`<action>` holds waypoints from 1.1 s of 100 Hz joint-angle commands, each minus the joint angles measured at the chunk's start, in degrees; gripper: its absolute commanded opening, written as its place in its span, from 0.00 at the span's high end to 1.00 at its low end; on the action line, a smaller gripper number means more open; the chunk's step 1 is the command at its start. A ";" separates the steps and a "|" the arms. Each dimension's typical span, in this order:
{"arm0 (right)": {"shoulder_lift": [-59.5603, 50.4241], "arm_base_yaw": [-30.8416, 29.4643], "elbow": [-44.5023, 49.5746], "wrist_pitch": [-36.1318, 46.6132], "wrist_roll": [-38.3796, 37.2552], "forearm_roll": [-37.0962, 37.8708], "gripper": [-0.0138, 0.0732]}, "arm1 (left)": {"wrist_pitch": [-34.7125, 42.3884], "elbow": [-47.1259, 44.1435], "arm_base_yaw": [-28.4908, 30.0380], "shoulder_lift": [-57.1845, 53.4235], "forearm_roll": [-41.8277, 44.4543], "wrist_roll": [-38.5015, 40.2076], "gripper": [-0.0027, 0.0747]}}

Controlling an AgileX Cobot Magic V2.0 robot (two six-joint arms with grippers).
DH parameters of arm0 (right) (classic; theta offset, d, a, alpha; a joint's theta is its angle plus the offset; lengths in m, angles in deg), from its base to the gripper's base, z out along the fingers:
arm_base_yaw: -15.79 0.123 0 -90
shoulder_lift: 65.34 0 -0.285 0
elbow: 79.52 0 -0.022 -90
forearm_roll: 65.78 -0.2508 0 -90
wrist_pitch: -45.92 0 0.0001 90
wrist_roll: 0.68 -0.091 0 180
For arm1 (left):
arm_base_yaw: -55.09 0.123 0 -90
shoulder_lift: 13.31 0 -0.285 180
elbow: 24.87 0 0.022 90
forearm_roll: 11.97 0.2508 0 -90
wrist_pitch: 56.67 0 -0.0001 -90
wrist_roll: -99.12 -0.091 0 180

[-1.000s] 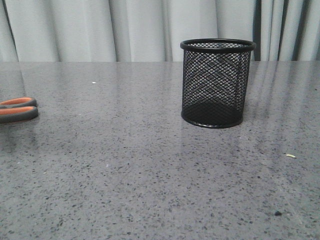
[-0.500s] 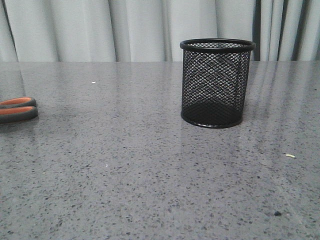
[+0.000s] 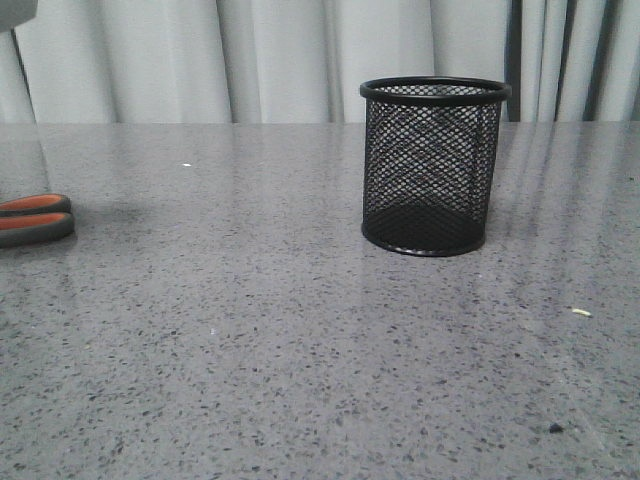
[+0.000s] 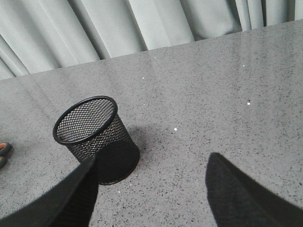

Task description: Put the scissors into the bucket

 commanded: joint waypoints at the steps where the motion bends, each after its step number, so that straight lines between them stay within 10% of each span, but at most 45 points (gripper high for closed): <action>1: 0.98 0.46 -1.69 4.24 0.63 0.25 0.35 | 0.45 1.91 1.00 -0.41 -0.80 -0.42 0.52; 110: 0.98 1.09 -1.60 4.69 0.63 0.73 0.35 | 1.14 3.70 2.68 8.30 -4.45 -0.42 0.56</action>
